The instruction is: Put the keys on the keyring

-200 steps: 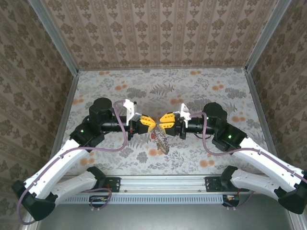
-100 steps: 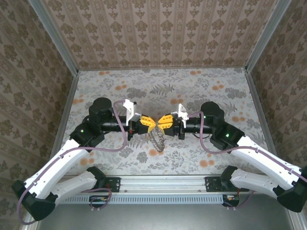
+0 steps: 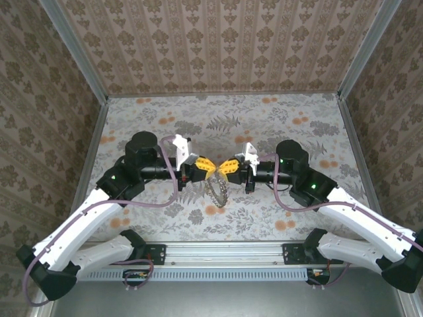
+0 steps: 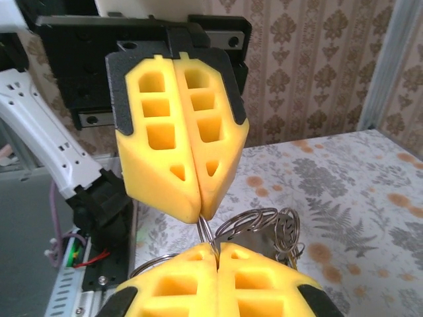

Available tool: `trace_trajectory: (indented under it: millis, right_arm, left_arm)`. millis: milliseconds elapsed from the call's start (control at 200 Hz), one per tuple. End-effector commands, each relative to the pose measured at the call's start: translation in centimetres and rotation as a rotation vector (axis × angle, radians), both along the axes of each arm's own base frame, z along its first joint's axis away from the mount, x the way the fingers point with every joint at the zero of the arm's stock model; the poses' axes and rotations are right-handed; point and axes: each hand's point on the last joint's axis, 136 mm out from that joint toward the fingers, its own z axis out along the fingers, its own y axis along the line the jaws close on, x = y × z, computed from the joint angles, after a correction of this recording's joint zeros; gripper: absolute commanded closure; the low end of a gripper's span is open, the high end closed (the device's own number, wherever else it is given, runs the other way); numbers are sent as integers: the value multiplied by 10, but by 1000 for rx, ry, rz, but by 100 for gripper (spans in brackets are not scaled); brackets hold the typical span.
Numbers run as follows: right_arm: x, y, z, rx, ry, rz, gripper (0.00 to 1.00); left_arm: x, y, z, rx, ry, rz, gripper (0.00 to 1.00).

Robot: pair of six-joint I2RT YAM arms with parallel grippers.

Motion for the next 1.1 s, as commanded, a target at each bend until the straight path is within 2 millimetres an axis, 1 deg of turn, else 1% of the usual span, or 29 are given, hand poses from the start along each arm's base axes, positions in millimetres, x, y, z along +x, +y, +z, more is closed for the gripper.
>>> trace_trajectory:
  millis: [0, 30, 80, 265, 445, 495, 590, 860, 950, 1095]
  right_arm:
    - [10, -10, 12, -29, -81, -92, 100]
    - [12, -11, 11, -41, -88, -107, 100]
    - [15, -12, 9, -60, -93, -127, 100]
    - [15, -11, 6, -91, -109, -139, 100]
    - [7, -9, 8, -97, -124, -116, 100]
    - [6, -8, 6, -105, -125, -110, 100]
    - [4, -4, 3, -124, -130, -100, 100]
    - [-1, 3, -1, -154, -133, -69, 100]
    - [-2, 4, -2, -157, -130, -63, 100]
    - [-5, 6, -4, -165, -119, -42, 100]
  left_arm:
    - [13, 4, -14, 158, -76, 98, 74]
    - [14, 3, -17, 194, -90, 110, 69]
    - [16, 2, -26, 252, -112, 126, 66]
    - [23, -4, -38, 364, -168, 151, 65]
    - [28, -3, -41, 393, -197, 180, 67]
    - [29, -2, -42, 401, -203, 183, 69]
    - [29, -3, -42, 410, -208, 175, 76]
    - [27, -7, -45, 418, -208, 148, 80]
    - [24, -10, -45, 411, -204, 130, 89]
    - [17, -14, -42, 384, -189, 93, 98]
